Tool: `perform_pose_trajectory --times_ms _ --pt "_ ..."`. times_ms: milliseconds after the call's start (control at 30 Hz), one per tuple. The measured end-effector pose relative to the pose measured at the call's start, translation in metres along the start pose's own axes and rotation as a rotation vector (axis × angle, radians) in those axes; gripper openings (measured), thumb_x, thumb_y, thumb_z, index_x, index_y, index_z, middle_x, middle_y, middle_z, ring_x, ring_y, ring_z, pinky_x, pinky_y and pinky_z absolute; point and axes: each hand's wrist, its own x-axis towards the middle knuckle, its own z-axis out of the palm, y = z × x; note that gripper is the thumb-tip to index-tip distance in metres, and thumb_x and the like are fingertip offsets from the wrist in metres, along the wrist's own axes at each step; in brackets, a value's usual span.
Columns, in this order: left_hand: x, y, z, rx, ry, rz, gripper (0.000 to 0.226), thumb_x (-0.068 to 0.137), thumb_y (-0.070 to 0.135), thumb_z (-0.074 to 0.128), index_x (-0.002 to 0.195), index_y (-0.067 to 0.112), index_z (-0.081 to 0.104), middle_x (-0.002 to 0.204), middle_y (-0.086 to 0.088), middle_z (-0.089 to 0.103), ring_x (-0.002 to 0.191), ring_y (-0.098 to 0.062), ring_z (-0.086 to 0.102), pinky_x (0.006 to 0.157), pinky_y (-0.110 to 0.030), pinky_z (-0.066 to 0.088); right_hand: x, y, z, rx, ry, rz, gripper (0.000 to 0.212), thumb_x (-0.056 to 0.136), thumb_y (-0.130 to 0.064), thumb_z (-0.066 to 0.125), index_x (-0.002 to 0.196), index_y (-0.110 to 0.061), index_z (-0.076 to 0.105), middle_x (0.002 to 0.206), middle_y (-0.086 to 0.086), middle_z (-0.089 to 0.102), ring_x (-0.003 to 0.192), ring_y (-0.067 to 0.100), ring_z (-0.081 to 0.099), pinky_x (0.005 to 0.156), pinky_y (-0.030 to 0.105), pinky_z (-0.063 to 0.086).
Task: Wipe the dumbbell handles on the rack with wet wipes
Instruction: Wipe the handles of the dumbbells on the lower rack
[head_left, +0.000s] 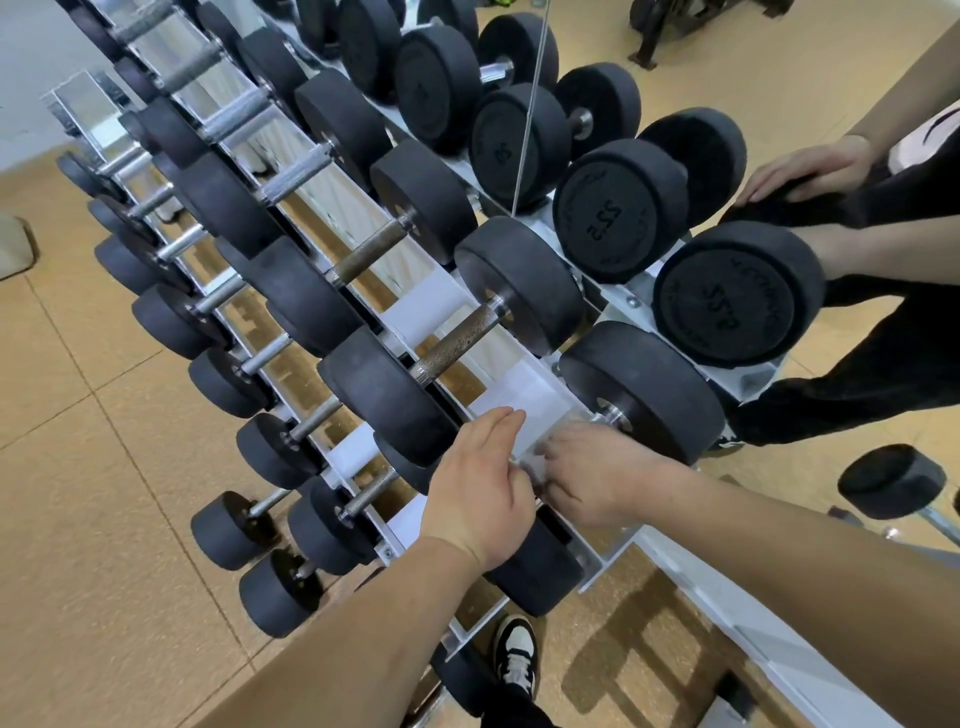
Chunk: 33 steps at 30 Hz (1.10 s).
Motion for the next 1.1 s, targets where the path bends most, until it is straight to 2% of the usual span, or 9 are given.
perform_pose_trajectory --times_ms 167,300,467,633,700,800,900,1000,1100 --pt "0.002 -0.001 0.000 0.011 -0.003 0.016 0.061 0.094 0.022 0.039 0.155 0.017 0.042 0.160 0.004 0.041 0.148 -0.011 0.030 0.124 -0.024 0.023 -0.009 0.011 0.007 -0.156 0.307 0.151 0.039 0.094 -0.034 0.040 0.068 -0.016 0.063 0.067 0.008 0.060 0.070 0.031 0.060 0.103 0.053 0.049" --pt "0.002 -0.003 0.001 0.017 0.003 0.011 0.063 0.092 0.026 0.035 0.154 0.019 0.043 0.159 0.005 0.042 0.148 -0.011 0.032 0.124 -0.027 0.025 -0.003 -0.008 0.008 -0.076 0.197 0.145 0.059 0.091 -0.041 0.023 0.097 -0.014 0.075 0.090 0.008 0.072 0.097 0.031 0.065 0.122 0.050 0.029" --pt "0.000 -0.003 0.003 0.018 0.017 0.006 0.059 0.095 0.020 0.041 0.154 0.020 0.043 0.157 0.005 0.043 0.146 -0.012 0.034 0.122 -0.027 0.028 -0.008 -0.010 0.014 0.145 0.242 -0.035 0.044 0.091 -0.035 0.037 0.109 -0.017 0.073 0.099 0.001 0.073 0.100 0.024 0.064 0.115 0.040 0.040" --pt "0.001 -0.003 0.003 0.031 0.020 0.014 0.057 0.097 0.017 0.045 0.154 0.017 0.043 0.157 0.004 0.044 0.146 -0.012 0.034 0.121 -0.024 0.026 -0.013 0.002 0.008 -0.081 0.366 0.189 0.048 0.088 -0.034 0.034 0.087 -0.013 0.077 0.076 0.006 0.070 0.084 0.029 0.068 0.122 0.052 0.035" --pt "0.001 -0.003 0.003 0.030 0.023 0.003 0.058 0.095 0.020 0.042 0.153 0.018 0.044 0.156 0.004 0.045 0.145 -0.012 0.035 0.121 -0.026 0.029 -0.008 -0.015 0.013 -0.030 0.326 0.165 0.053 0.089 -0.036 0.029 0.093 -0.015 0.078 0.082 0.004 0.072 0.092 0.026 0.067 0.127 0.048 0.024" --pt "0.002 -0.002 0.004 0.023 0.022 -0.003 0.060 0.093 0.024 0.039 0.152 0.020 0.045 0.155 0.005 0.046 0.145 -0.013 0.037 0.121 -0.031 0.032 -0.009 -0.031 0.013 0.370 0.184 0.105 0.060 0.091 -0.037 0.019 0.097 -0.015 0.074 0.095 0.001 0.074 0.105 0.019 0.065 0.129 0.040 0.013" --pt "0.002 -0.002 0.002 0.039 0.011 0.004 0.058 0.096 0.024 0.041 0.154 0.021 0.042 0.157 0.006 0.044 0.146 -0.012 0.035 0.123 -0.031 0.030 -0.028 -0.031 -0.005 0.908 0.184 0.253 0.051 0.091 -0.043 0.028 0.087 -0.024 0.076 0.104 -0.008 0.075 0.126 0.003 0.057 0.119 0.033 0.034" --pt "0.000 -0.003 0.001 0.049 0.002 -0.007 0.055 0.099 0.023 0.041 0.155 0.023 0.041 0.159 0.007 0.042 0.148 -0.011 0.032 0.123 -0.028 0.025 -0.057 -0.038 -0.005 1.570 0.507 0.712 0.047 0.096 -0.025 0.048 0.057 -0.027 0.073 0.073 -0.004 0.070 0.071 -0.002 0.068 0.076 0.024 0.051" --pt "-0.001 -0.003 0.001 0.065 -0.004 -0.014 0.055 0.100 0.022 0.041 0.155 0.024 0.040 0.160 0.008 0.040 0.148 -0.011 0.030 0.121 -0.024 0.021 -0.084 -0.047 0.010 2.219 0.697 0.979 0.035 0.100 -0.034 0.051 0.097 -0.011 0.077 0.098 0.016 0.077 0.094 0.026 0.072 0.092 0.045 0.050"
